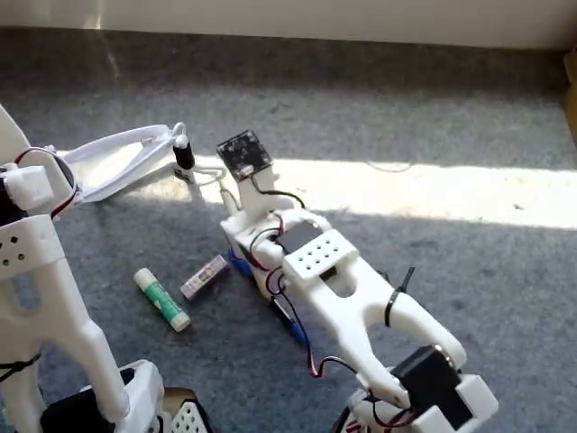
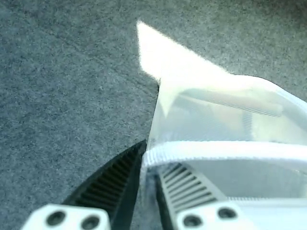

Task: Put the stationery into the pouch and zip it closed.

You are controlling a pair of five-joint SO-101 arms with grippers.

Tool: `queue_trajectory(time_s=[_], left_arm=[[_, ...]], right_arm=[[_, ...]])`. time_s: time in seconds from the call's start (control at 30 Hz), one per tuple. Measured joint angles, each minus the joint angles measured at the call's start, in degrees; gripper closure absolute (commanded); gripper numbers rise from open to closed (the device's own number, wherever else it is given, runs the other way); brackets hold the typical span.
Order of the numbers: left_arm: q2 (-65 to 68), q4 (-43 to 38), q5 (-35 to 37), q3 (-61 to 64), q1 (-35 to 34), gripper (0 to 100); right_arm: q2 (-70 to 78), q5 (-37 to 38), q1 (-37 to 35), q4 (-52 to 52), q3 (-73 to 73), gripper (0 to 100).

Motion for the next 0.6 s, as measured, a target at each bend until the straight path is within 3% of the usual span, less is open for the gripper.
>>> queue_trajectory(time_s=[0.6], left_arm=[[0.00,0.00,-0.09,0.00,9.14,99]], right_arm=[[-11.96,0.00,10.81,1.14,1.85,99.1]])
